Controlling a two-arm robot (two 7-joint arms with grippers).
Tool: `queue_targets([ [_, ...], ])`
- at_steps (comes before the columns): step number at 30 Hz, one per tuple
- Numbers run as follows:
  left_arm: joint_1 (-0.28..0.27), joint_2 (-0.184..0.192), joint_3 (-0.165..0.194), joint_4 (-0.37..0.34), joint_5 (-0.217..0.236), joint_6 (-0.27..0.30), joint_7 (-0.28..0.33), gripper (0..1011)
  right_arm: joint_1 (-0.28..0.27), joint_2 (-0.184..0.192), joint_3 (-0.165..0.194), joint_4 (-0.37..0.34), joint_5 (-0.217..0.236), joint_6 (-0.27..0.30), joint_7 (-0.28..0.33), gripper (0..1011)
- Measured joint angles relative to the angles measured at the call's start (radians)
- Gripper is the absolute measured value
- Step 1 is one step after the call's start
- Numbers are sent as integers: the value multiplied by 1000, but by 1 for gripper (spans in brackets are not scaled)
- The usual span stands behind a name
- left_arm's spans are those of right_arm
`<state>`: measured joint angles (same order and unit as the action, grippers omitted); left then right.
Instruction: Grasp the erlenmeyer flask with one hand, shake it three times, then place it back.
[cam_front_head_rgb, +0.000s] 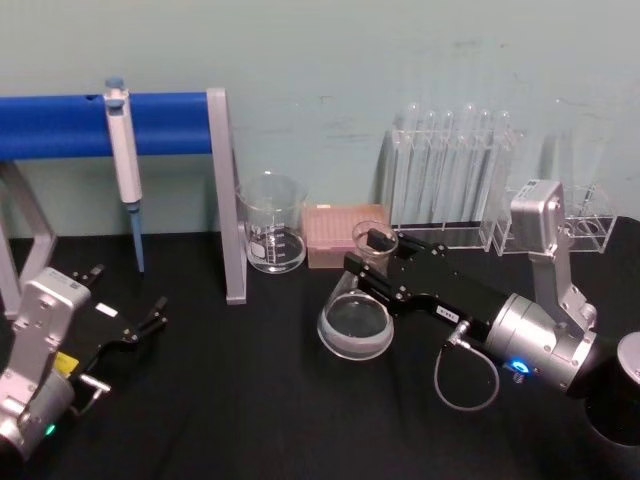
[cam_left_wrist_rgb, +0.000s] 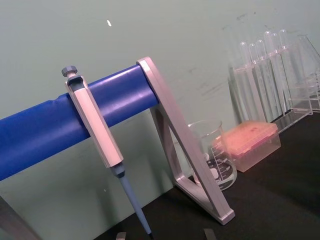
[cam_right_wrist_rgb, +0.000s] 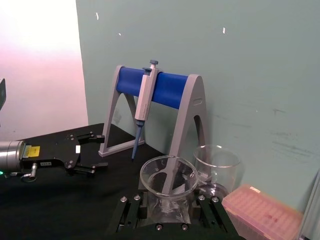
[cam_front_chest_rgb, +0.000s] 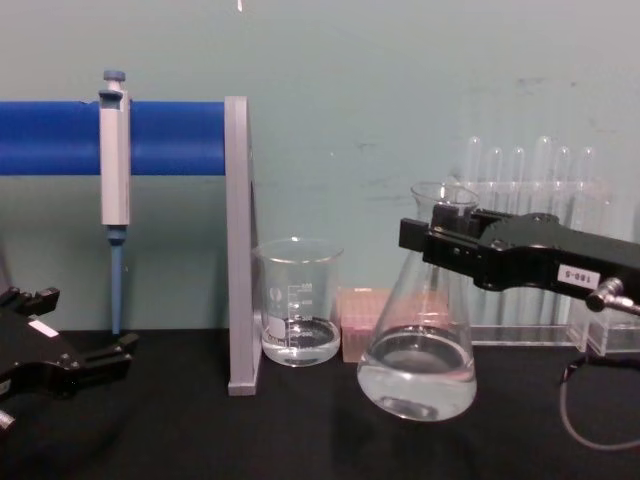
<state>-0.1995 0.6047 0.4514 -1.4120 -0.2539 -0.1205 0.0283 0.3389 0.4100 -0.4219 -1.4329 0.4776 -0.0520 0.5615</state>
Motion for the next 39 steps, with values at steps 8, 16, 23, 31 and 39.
queue_targets([
  [8,0,0,0,0,0,0,0,1001,4,3,-8,0,4,-1,-2,457],
  [16,0,0,0,0,0,0,0,1001,8,3,-16,8,8,-1,-3,457],
  [23,0,0,0,0,0,0,0,1000,14,2,-24,25,8,-1,-1,457],
  [31,0,0,0,0,0,0,0,1001,20,-1,-33,47,-2,-11,4,457],
  [39,0,0,0,0,0,0,0,1001,27,-5,-42,73,-13,-23,16,457],
])
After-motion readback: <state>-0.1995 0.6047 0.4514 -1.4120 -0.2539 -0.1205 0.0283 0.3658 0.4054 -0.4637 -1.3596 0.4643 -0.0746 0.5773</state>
